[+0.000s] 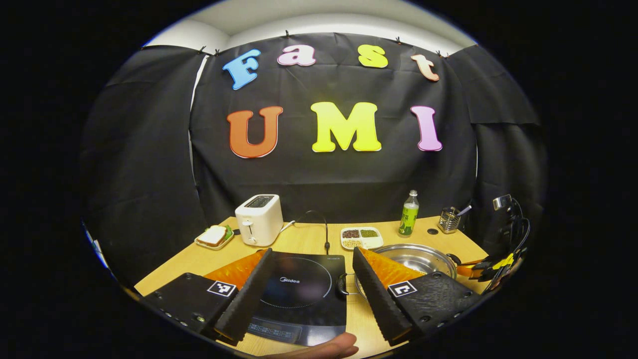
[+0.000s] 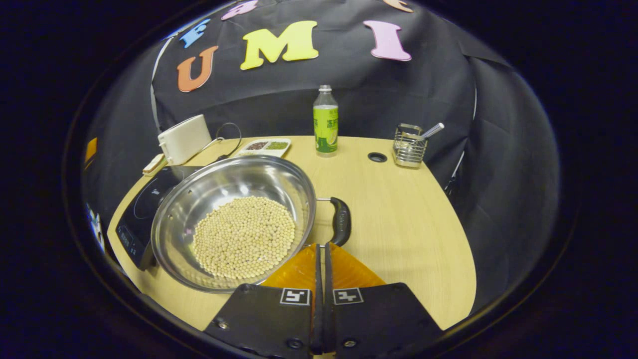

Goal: First push the handle of the pot to place it horizontally, then grasp the pot with both hands and set it on the induction cooktop.

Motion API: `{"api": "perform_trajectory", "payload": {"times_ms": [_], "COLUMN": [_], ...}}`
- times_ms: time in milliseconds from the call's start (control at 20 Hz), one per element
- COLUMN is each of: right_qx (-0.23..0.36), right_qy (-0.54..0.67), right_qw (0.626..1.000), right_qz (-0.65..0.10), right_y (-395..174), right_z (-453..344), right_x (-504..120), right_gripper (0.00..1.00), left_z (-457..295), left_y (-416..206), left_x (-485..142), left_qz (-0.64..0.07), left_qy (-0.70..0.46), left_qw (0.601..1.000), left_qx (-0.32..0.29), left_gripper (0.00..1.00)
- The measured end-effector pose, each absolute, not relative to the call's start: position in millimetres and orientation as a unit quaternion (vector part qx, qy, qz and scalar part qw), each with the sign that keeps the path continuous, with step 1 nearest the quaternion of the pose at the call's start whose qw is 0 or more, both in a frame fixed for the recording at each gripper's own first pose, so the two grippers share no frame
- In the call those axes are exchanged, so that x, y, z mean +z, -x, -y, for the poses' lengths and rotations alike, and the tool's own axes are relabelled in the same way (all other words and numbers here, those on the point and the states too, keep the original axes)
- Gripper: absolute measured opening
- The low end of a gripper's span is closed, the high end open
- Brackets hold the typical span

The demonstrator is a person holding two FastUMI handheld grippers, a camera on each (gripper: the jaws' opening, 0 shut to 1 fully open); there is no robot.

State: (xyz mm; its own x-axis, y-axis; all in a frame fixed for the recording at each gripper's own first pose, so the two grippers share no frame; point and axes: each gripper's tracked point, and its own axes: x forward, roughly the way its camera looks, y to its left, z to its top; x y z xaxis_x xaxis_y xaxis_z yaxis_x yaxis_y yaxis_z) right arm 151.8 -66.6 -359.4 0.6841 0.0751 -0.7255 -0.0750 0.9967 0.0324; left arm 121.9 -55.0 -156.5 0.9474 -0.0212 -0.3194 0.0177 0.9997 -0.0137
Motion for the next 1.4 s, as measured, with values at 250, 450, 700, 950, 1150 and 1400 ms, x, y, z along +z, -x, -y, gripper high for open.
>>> {"api": "perform_trajectory", "payload": {"times_ms": [250, 450, 700, 950, 1150, 1400], "right_qx": [0.022, 0.009, 0.016, 0.03, 0.015, 0.018], "right_qy": [-0.009, -0.016, -0.036, -0.058, -0.059, -0.052], "right_qw": [0.935, 0.938, 0.932, 0.926, 0.924, 0.917], "right_qz": [-0.354, -0.345, -0.361, -0.371, -0.377, -0.396], "right_y": [-154, -161, -171, -183, -192, -202], "right_z": [80, 83, 73, 63, 68, 64], "right_x": [-331, -327, -340, -355, -369, -385], "right_gripper": [0.53, 0.99, 0.99, 1.0, 0.96, 0.94], "left_z": [76, 95, 112, 121, 126, 129], "left_y": [-133, -143, -156, -169, -177, -185], "left_x": [-184, -214, -260, -300, -330, -347], "left_qz": [-0.198, -0.235, -0.297, -0.35, -0.393, -0.423], "left_qy": [0.009, 0.013, 0.015, 0.018, 0.02, 0.051], "left_qw": [0.98, 0.971, 0.953, 0.934, 0.916, 0.9], "left_qx": [-0.032, -0.05, -0.062, -0.069, -0.079, -0.087], "left_gripper": [0.95, 0.95, 0.95, 0.95, 0.95, 0.96]}}
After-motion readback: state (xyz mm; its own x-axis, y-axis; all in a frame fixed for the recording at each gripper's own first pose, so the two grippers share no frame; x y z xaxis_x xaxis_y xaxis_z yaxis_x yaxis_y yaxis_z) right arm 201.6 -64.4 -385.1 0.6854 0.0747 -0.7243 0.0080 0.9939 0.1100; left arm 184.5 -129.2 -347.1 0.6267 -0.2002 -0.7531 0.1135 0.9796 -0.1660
